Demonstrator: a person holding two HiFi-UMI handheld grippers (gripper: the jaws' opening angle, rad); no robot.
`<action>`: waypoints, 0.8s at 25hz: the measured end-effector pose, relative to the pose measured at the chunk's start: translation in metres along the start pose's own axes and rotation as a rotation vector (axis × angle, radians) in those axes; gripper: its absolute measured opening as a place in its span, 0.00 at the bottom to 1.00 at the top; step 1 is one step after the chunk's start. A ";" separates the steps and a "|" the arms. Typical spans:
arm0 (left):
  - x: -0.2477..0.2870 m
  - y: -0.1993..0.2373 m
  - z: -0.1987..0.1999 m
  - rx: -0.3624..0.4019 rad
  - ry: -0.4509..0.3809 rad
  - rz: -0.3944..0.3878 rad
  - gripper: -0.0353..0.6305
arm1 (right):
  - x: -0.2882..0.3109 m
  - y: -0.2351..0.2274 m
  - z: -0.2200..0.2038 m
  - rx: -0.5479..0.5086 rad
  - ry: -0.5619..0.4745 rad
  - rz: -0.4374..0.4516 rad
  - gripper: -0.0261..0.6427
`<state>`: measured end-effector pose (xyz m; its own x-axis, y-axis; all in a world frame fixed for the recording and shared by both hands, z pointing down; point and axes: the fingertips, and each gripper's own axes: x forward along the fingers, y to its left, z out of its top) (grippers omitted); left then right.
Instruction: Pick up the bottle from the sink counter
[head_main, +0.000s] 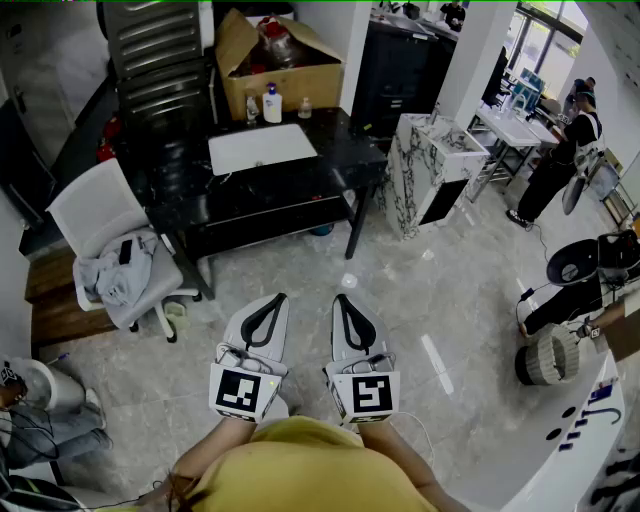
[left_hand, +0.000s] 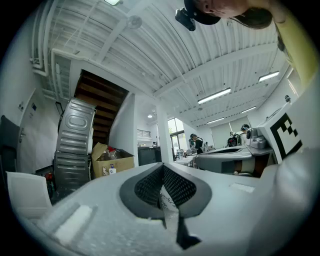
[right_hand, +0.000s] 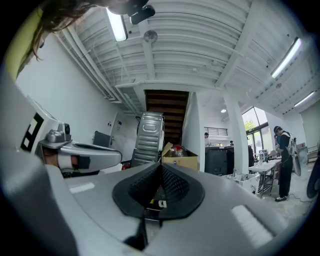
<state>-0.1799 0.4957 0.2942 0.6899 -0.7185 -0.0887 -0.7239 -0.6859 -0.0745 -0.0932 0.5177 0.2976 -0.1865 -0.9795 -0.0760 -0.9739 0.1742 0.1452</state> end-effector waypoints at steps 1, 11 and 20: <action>0.002 0.001 0.000 0.001 0.001 -0.002 0.06 | 0.003 -0.001 -0.001 0.002 -0.001 -0.003 0.04; 0.045 0.026 -0.016 0.000 0.000 -0.017 0.06 | 0.045 -0.015 -0.009 0.007 -0.029 0.008 0.04; 0.136 0.082 -0.038 -0.013 0.005 -0.039 0.06 | 0.140 -0.057 -0.035 0.014 -0.001 -0.013 0.04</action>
<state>-0.1450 0.3377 0.3134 0.7173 -0.6921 -0.0808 -0.6967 -0.7144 -0.0649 -0.0590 0.3666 0.3134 -0.1742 -0.9815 -0.0792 -0.9779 0.1630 0.1309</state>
